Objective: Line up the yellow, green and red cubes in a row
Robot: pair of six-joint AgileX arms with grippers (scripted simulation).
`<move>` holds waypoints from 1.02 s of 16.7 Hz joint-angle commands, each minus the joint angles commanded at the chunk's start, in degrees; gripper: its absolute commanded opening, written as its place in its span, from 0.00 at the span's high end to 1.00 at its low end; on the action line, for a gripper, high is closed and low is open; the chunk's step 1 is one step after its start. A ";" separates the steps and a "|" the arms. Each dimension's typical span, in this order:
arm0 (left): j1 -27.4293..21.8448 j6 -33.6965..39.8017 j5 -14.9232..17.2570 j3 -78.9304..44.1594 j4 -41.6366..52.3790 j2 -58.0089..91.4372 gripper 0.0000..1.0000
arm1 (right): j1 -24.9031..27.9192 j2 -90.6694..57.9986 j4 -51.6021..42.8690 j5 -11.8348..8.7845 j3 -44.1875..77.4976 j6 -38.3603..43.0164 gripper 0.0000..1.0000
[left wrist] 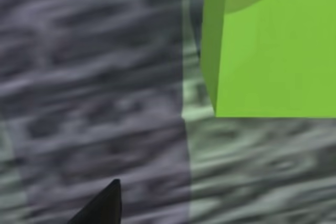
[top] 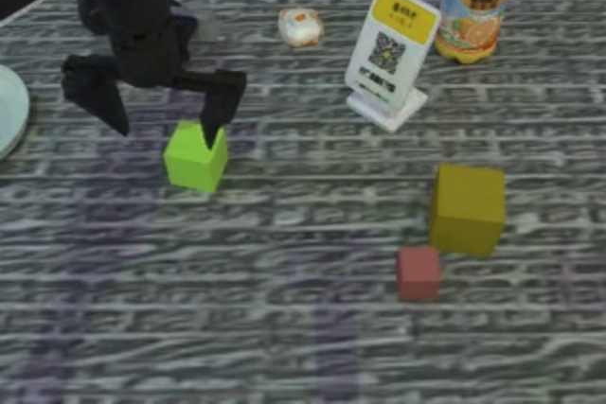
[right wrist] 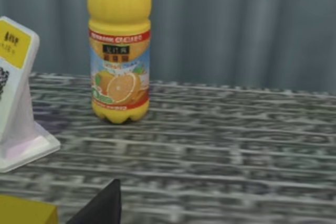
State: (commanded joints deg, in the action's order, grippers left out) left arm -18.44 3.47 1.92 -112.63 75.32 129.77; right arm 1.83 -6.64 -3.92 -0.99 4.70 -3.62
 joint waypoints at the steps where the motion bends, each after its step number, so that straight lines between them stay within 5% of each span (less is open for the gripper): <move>1: -0.21 0.23 -0.45 -3.00 0.35 2.05 0.00 | -0.43 2.17 1.26 0.31 -1.56 1.16 0.00; 11: -0.28 0.69 -1.57 -8.92 0.37 6.03 0.00 | -1.25 6.64 3.92 0.99 -4.70 3.62 0.00; 17: -0.44 0.61 -1.61 -0.12 -11.44 8.64 0.00 | -1.25 6.64 3.92 0.99 -4.70 3.62 0.00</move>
State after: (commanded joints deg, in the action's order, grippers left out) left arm -18.88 4.09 0.31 -112.76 63.88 138.40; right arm 0.57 0.00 0.00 0.00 0.00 0.00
